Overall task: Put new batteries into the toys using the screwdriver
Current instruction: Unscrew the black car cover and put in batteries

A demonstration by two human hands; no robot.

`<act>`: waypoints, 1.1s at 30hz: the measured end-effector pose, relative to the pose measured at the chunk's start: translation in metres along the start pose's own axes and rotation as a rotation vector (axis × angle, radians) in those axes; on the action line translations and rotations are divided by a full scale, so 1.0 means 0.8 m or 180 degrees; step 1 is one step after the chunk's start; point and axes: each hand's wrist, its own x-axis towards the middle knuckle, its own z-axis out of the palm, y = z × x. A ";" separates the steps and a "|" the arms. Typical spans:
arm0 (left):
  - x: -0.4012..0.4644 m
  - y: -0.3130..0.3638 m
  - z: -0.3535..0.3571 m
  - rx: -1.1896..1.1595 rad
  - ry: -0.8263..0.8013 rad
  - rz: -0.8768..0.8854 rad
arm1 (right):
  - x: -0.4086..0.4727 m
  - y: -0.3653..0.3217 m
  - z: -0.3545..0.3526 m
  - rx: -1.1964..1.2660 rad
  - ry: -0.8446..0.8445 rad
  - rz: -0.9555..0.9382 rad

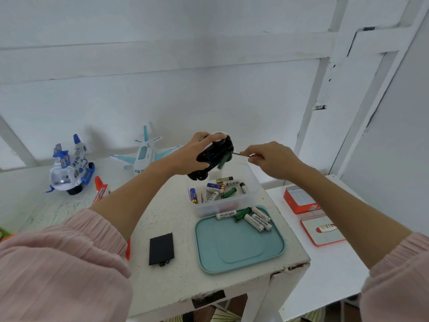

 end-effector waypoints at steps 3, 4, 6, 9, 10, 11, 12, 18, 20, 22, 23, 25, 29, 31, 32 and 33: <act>0.004 0.009 -0.004 -0.0116 0.0025 0.0091 | -0.002 0.001 0.006 0.0019 0.0000 0.0054; 0.005 0.011 -0.006 -0.0152 0.0036 0.0092 | -0.002 0.002 0.007 0.0047 -0.0001 0.0061; 0.002 0.011 -0.008 -0.0223 0.0078 0.0080 | -0.004 0.003 0.007 0.0136 -0.0012 0.0054; -0.008 0.008 -0.011 -0.0513 0.0300 0.0027 | -0.011 0.006 0.009 0.0334 -0.0007 -0.0041; -0.013 0.006 -0.012 -0.0640 0.0412 0.0011 | -0.014 0.006 0.009 0.0405 -0.0027 -0.0103; -0.019 0.004 -0.014 -0.0773 0.0521 -0.0008 | -0.019 0.004 0.010 0.0490 -0.0057 -0.0165; -0.026 0.001 -0.015 -0.0914 0.0622 -0.0023 | -0.022 0.001 0.012 0.0592 -0.0096 -0.0213; -0.070 -0.006 -0.025 -0.1593 0.1149 -0.0072 | -0.043 -0.042 0.041 0.0675 -0.0460 -0.0626; -0.084 -0.007 -0.029 -0.1786 0.1332 -0.0048 | -0.046 -0.058 0.055 0.0719 -0.0593 -0.0873; -0.097 -0.006 -0.032 -0.1924 0.1455 -0.0087 | -0.048 -0.074 0.068 0.0799 -0.0797 -0.1078; -0.103 -0.006 -0.033 -0.1943 0.1535 -0.0113 | -0.050 -0.085 0.074 0.0860 -0.0917 -0.1177; -0.114 -0.007 -0.033 -0.1990 0.1662 -0.0142 | -0.053 -0.107 0.088 0.0951 -0.1159 -0.1376; -0.133 -0.006 -0.025 -0.2108 0.1777 -0.0226 | -0.059 -0.144 0.113 0.0775 -0.1617 -0.1797; -0.141 -0.006 -0.021 -0.2171 0.1802 -0.0285 | -0.060 -0.152 0.123 0.0725 -0.1709 -0.1942; -0.145 -0.005 -0.020 -0.2182 0.1810 -0.0308 | -0.059 -0.153 0.127 0.0730 -0.1738 -0.1964; -0.149 -0.004 -0.020 -0.2181 0.1818 -0.0319 | -0.058 -0.154 0.129 0.0722 -0.1760 -0.1965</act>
